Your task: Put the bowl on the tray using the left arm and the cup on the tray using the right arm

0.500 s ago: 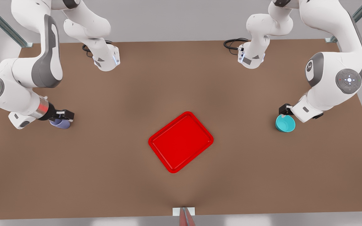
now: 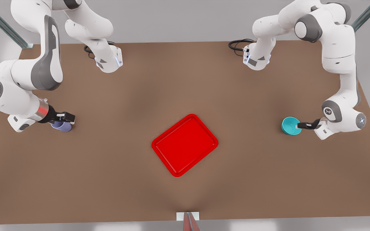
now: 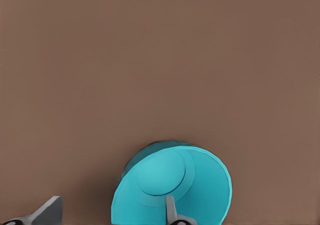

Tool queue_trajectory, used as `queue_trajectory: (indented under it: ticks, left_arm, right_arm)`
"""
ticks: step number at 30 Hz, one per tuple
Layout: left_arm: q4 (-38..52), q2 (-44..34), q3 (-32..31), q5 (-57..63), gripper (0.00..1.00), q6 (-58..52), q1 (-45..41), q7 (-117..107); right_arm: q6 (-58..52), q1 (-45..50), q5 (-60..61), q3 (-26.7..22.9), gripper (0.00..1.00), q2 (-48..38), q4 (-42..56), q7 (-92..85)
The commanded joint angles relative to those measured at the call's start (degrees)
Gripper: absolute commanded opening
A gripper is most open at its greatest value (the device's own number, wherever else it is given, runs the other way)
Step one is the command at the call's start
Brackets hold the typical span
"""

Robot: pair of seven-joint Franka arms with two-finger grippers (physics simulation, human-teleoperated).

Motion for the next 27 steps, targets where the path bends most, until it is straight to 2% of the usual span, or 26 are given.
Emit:
queue_trajectory:
  ticks: [1, 4, 5, 6, 7, 12, 13, 14, 15, 24, 26, 27]
  left_arm:
    - [0.0, 0.4, 0.0, -1.5, 1.00, -0.1, 0.0, 0.4]
    - [0.1, 1.2, 0.0, -1.4, 0.99, 0.3, 0.0, 1.7]
    - [0.2, 0.9, 0.0, -1.4, 0.68, 0.1, 0.0, 1.3]
    - [0.2, 0.7, 0.0, -1.4, 0.49, -0.6, 0.0, 1.0]
    - [0.1, 0.7, 0.0, -1.4, 0.46, -0.6, 0.0, 1.0]
    - [0.1, 2.2, 0.0, -1.4, 0.46, 0.6, -0.1, 0.9]
    - [0.1, 2.2, -0.1, -1.4, 0.40, 0.5, -0.1, 0.6]
    - [0.1, 2.1, -0.1, -1.4, 0.28, 0.4, -0.1, -0.1]
    - [0.1, 2.1, -0.1, -1.4, 0.22, 0.3, -0.1, -0.4]
    - [0.5, 1.4, -0.6, -1.2, 0.21, -0.6, -0.7, -6.7]
    - [0.5, -1.7, -2.1, -1.5, 0.21, -1.6, -5.3, -17.3]
    - [1.2, -5.7, -3.6, -1.4, 0.21, -4.3, -13.1, -31.8]
  right_arm:
    - [0.0, 0.0, 0.0, 0.0, 1.00, 0.0, 0.0, 0.0]
    - [0.0, -0.1, 0.0, 0.0, 1.00, 0.0, 0.0, 0.0]
    - [0.0, -0.1, 0.0, -0.1, 1.00, 0.0, 0.0, 0.0]
    - [0.0, -0.1, 0.0, -0.1, 1.00, 0.1, 0.0, 0.0]
    - [0.0, -0.1, 0.0, -0.1, 1.00, 0.1, 0.0, 0.0]
    - [-0.2, -0.1, 0.0, -0.1, 1.00, 0.1, 0.0, -0.1]
    - [-0.2, -0.1, 0.0, -0.1, 1.00, 0.2, 0.0, -0.1]
    - [-0.2, -0.1, 0.0, -0.1, 1.00, 0.1, 0.0, -0.1]
    - [-0.2, -0.1, 0.0, -0.1, 1.00, 0.1, 0.0, -0.1]
    - [-0.3, 0.0, 0.1, -0.1, 1.00, 0.1, 0.0, -0.1]
    - [-0.2, 0.3, 0.1, 0.2, 1.00, 0.1, 0.2, 0.2]
    - [-0.1, 0.3, 0.1, 0.2, 1.00, 0.2, 0.2, 0.2]
